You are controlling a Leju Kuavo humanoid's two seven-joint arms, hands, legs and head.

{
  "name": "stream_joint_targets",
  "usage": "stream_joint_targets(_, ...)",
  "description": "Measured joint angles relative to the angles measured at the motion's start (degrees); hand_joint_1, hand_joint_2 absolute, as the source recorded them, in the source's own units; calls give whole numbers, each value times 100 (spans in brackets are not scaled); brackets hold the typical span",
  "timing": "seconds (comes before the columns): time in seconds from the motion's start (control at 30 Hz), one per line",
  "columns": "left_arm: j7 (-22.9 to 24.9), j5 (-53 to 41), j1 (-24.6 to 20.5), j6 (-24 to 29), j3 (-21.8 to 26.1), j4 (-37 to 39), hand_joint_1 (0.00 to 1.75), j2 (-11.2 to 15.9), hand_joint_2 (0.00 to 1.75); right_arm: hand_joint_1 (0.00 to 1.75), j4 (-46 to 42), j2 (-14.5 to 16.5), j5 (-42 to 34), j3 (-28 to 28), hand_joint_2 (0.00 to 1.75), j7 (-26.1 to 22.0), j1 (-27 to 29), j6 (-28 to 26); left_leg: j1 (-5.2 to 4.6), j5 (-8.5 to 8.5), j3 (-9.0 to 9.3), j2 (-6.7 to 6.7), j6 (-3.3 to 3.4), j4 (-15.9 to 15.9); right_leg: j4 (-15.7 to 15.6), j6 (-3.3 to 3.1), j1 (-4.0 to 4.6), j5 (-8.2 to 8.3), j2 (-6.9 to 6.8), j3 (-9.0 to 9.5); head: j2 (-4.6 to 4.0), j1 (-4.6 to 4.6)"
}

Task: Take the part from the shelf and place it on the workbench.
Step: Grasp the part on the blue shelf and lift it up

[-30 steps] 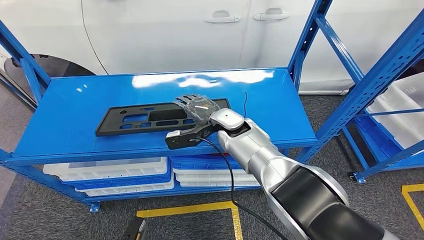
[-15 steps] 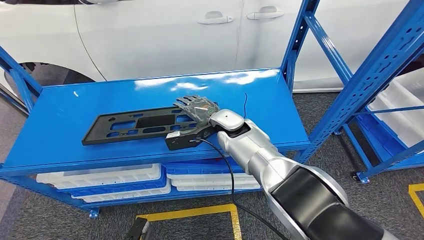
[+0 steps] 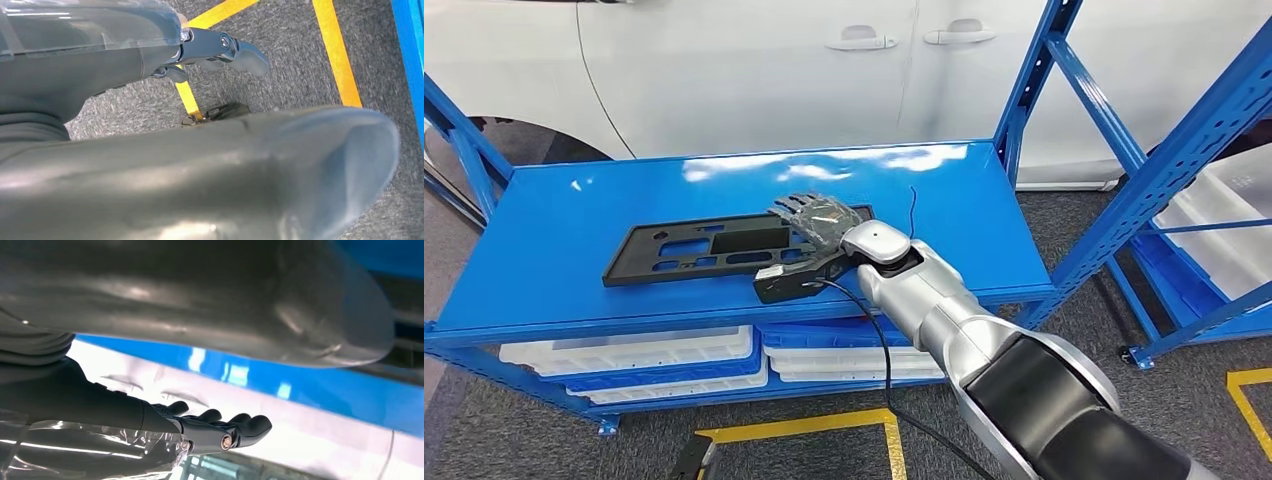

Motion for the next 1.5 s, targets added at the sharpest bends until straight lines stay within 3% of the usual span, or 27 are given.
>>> stream_joint_targets(0.03, 2, 0, 4, 0, 1, 0, 0, 1, 0, 0, 15, -7, 2, 7, 0, 0, 23, 29, 0, -3, -1, -1, 0, 4, 201, 15, -14, -30, -4, -95, 0, 0)
stream_joint_targets(0.07, 3, 0, 6, 0, 1, 0, 0, 1, 0, 0, 32, -14, 5, 13, 0, 1, 45, 56, 1, -7, -2, -3, -3, 12, 168, 24, -28, 53, -10, -79, 0, 0)
stream_joint_targets(0.13, 3, -1, 8, 0, 1, 0, 0, 1, 0, 0, 57, -23, 19, 25, 0, 9, 73, 79, 3, -28, -2, -10, -26, 42, -516, 18, -51, 427, -28, 255, 0, 0)
stream_joint_targets(0.2, 2, -4, 5, 0, 1, 0, 0, 0, 0, 0, 69, -25, 36, 44, 0, 39, 84, 62, -16, -59, -23, -15, -72, 85, -1198, -20, -43, 656, -41, 586, 0, -1)
stream_joint_targets(0.23, 2, -7, 3, 0, 0, 0, 0, -1, 0, 0, 73, -27, 46, 56, 0, 61, 98, 50, -24, -70, -34, -14, -98, 100, -1350, -43, -33, 681, -42, 655, 0, -1)
stream_joint_targets(0.37, 2, -17, -4, 0, -1, 0, 0, 1, 0, 0, 89, -39, 98, 115, 0, 145, 165, 22, -8, -158, -74, -6, -222, 195, -1404, -161, -30, 692, -26, 669, 0, -2)
stream_joint_targets(0.43, 1, -19, -6, 0, -2, 0, 0, 1, 0, 0, 93, -35, 114, 149, 0, 180, 167, 24, 9, -456, -296, -4, -279, 707, -1427, -207, -46, 702, -29, 685, 0, -2)
stream_joint_targets(0.5, 1, -20, -1, 0, -3, 0, 0, 1, 0, 0, 106, -35, 123, 192, 0, 204, 189, 27, 19, -793, -659, -5, -316, 1500, -1424, -225, -40, 698, -29, 686, 0, -2)
stream_joint_targets(0.53, 1, -20, 3, 0, -3, 0, 0, 1, 0, 0, 114, -35, 127, 208, 0, 211, 207, 28, 22, -853, -783, -4, -324, 1757, -1420, -228, -37, 696, -28, 686, 0, -2)
stream_joint_targets(0.57, 1, -20, 4, 0, -3, 0, 0, 1, 0, 0, 120, -35, 129, 221, 0, 216, 222, 28, 23, -794, -799, -4, -324, 1778, -1414, -228, -36, 694, -24, 687, 0, -2)
stream_joint_targets(0.6, 1, -20, 2, 0, -3, 0, 0, 1, 0, 0, 123, -35, 131, 234, 0, 220, 229, 28, 23, -641, -708, -4, -315, 1577, -1407, -226, -36, 691, -18, 689, 0, -2)
stream_joint_targets(0.67, 1, -20, -9, 1, -3, 0, 0, 1, 0, 0, 123, -35, 133, 258, 0, 228, 225, 27, 20, -267, -319, -6, -277, 775, -1394, -206, -31, 679, -6, 698, 0, -2)
stream_joint_targets(0.73, 1, -20, -20, 2, -3, 0, 0, 1, 0, 0, 123, -35, 135, 273, 0, 232, 216, 28, -1, -112, -61, -15, -218, 231, -1380, -162, -14, 676, 4, 686, 0, -2)
stream_joint_targets(0.77, 1, -20, -21, 2, -3, 0, 0, 1, 0, 0, 124, -34, 137, 281, 0, 234, 216, 30, -15, -121, -31, -20, -188, 158, -1382, -133, -8, 682, 6, 676, 0, -2)
stream_joint_targets(0.83, -1, -20, -20, 2, -3, 0, 0, -1, 0, 0, 124, -34, 144, 296, 87, 246, 218, 32, -12, -96, -37, -20, -122, 133, -1387, -70, -9, 686, 5, 665, 0, -2)
stream_joint_targets(0.9, -6, -20, -24, 2, -3, 0, 0, -6, 0, 0, 124, -34, 155, 300, 175, 263, 210, 32, 10, -62, -30, -13, -51, 97, -1202, -12, -13, 539, -3, 585, 0, -1)
stream_joint_targets(1.0, -12, -20, -29, 3, -3, 0, 0, -10, 0, 0, 136, -39, 176, 304, 175, 293, 231, 32, 7, -47, -36, -6, -2, 86, -159, 31, -23, 5, -14, 118, 0, -1)
stream_joint_targets(1.03, -14, -20, -27, 3, -3, 0, 0, -10, 0, 0, 145, -43, 187, 307, 175, 307, 252, 31, 3, -48, -39, -6, 3, 91, 146, 36, -24, -89, -15, -24, 0, -1)
stream_joint_targets(1.07, -15, -20, -26, 4, -3, 0, 0, -10, 0, 0, 155, -46, 199, 312, 175, 325, 271, 29, 1, -51, -42, -7, 5, 98, 264, 35, -24, -77, -16, -82, 0, 0)
stream_joint_targets(1.1, -17, -20, -25, 4, -3, 0, 0, -10, 0, 0, 163, -49, 209, 321, 175, 342, 282, 27, 1, -55, -42, -10, 3, 107, 143, 27, -24, 45, -17, -24, 0, 0)
stream_joint_targets(1.17, -21, -20, -27, 3, -4, 0, 0, -13, 0, 0, 170, -50, 222, 342, 175, 380, 274, 21, 0, -73, -43, -14, -16, 135, -604, -14, -19, 422, -21, 335, 0, 0)
stream_joint_targets(1.23, -30, -20, -32, -2, -5, 0, 0, -16, 0, 0, 170, -49, 232, 360, 175, 407, 253, 15, -17, -95, -61, -16, -57, 167, -1215, -60, 6, 617, -24, 627, 0, -1)
stream_joint_targets(1.33, -36, -21, -38, -5, -5, 0, 0, -16, 0, 0, 171, -52, 260, 386, 175, 431, 250, 13, -25, -105, -77, -13, -135, 172, -1352, -123, 21, 633, -16, 676, 0, -2)
stream_joint_targets(1.4, -36, -23, -45, -8, -6, 0, 0, -15, 0, 0, 170, -51, 274, 396, 175, 445, 240, 7, -20, -200, -116, -11, -196, 278, -1394, -177, -2, 656, -16, 699, 0, -2)
stream_joint_targets(1.43, -36, -24, -49, -11, -6, 0, 0, -15, 0, 0, 170, -50, 279, 400, 175, 450, 230, 1, -13, -330, -200, -11, -225, 482, -1415, -200, -17, 666, -18, 713, 0, -2)
stream_joint_targets(1.5, -36, -27, -51, -20, -6, 0, 0, -14, 0, 0, 170, -48, 285, 407, 175, 464, 223, -11, 7, -687, -523, -10, -272, 1209, -1419, -224, -21, 666, -20, 720, 0, -2)
